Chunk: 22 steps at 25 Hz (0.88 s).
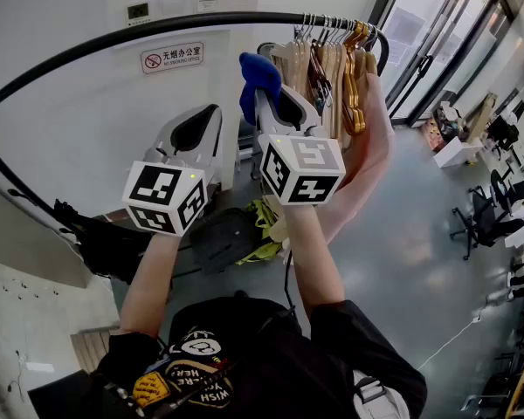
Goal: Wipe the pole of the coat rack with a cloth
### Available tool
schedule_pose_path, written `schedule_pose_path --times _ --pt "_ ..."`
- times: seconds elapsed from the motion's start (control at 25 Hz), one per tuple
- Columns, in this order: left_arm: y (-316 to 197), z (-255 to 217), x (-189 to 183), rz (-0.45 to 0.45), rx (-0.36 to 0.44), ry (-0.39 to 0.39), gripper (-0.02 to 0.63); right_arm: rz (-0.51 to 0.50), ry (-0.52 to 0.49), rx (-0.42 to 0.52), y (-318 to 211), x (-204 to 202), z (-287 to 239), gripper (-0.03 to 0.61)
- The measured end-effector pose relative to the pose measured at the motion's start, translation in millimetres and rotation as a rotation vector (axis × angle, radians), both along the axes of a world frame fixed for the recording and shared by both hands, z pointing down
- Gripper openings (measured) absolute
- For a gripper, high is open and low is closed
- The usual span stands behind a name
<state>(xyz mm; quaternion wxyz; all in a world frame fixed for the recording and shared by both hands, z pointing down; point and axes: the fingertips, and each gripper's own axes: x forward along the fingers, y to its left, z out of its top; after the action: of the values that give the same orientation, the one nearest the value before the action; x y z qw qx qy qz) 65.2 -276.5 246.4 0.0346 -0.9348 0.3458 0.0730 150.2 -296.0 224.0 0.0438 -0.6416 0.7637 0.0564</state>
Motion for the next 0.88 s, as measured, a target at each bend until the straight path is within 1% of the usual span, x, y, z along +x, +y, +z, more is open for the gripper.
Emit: schedule_pose_path --times 0.36,0.64,0.76,0.88 --pt "-3 -2 -4 0.004 0.004 0.0 0.003 0.0 -0.001 -0.001 -6 -4 2 0.074" --pt "-3 -2 -2 0.013 0.001 0.003 0.003 -0.02 -0.004 -0.003 -10 -6 2 0.078" --pt "-2 -4 -4 0.017 0.001 0.006 0.003 -0.009 0.007 0.007 -16 -4 -11 0.077" --pt "-2 -7 -7 0.015 0.006 0.011 0.003 0.027 0.011 0.032 -29 8 -37 0.077"
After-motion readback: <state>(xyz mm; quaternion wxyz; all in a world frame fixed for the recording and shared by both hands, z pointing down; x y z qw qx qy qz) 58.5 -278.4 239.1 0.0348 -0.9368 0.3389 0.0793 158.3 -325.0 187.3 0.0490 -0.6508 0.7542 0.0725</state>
